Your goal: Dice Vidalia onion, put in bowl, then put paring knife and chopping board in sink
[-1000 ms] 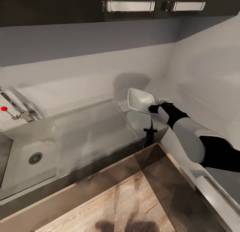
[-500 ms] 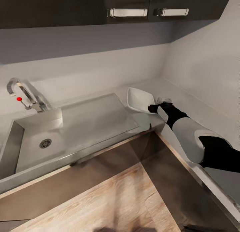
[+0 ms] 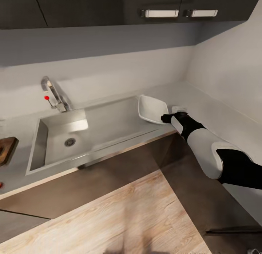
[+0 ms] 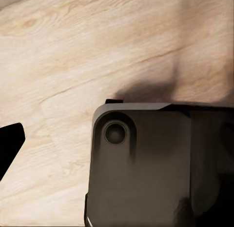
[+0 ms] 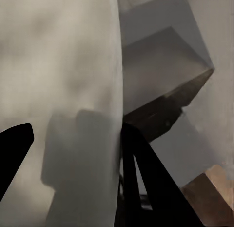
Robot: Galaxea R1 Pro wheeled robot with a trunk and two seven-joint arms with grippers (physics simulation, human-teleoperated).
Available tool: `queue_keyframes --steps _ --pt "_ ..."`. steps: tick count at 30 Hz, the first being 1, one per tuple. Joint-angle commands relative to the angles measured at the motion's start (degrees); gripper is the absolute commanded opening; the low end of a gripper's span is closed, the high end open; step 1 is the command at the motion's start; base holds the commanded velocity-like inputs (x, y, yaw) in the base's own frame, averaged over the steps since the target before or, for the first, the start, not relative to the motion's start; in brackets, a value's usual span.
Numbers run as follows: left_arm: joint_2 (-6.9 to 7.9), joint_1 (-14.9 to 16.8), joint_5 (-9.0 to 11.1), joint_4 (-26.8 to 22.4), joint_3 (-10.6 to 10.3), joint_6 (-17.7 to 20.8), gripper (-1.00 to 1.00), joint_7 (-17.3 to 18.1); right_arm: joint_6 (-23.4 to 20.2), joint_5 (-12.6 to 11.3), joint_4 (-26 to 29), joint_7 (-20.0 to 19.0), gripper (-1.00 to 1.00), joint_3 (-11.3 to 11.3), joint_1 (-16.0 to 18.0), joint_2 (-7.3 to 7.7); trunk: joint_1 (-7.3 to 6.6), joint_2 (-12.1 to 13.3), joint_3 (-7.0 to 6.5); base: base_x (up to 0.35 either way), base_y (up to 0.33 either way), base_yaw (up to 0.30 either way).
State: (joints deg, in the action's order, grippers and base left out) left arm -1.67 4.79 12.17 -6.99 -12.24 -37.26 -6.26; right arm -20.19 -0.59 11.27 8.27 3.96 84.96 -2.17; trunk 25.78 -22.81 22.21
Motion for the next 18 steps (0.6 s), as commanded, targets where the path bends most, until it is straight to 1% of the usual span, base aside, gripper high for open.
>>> queue_keyframes --steps 1,9,18 --pt "0.0 0.04 0.31 0.04 -0.52 -0.18 1.0 -0.34 -0.27 -0.1 0.09 0.18 -1.0 0.44 0.03 -0.07 0.0 -0.11 0.09 -0.276 0.197 0.269" --pt "0.0 0.04 0.31 0.04 -0.51 -0.18 1.0 -0.34 -0.28 -0.12 0.06 0.21 -1.0 0.44 0.03 -0.2 0.0 -0.11 0.09 -0.267 0.203 0.281" --pt "0.05 0.04 0.31 0.04 -0.52 -0.18 1.0 -0.34 -0.29 -0.12 0.04 0.24 -1.0 0.44 0.03 -0.2 0.0 -0.11 0.09 -0.218 0.244 0.284"
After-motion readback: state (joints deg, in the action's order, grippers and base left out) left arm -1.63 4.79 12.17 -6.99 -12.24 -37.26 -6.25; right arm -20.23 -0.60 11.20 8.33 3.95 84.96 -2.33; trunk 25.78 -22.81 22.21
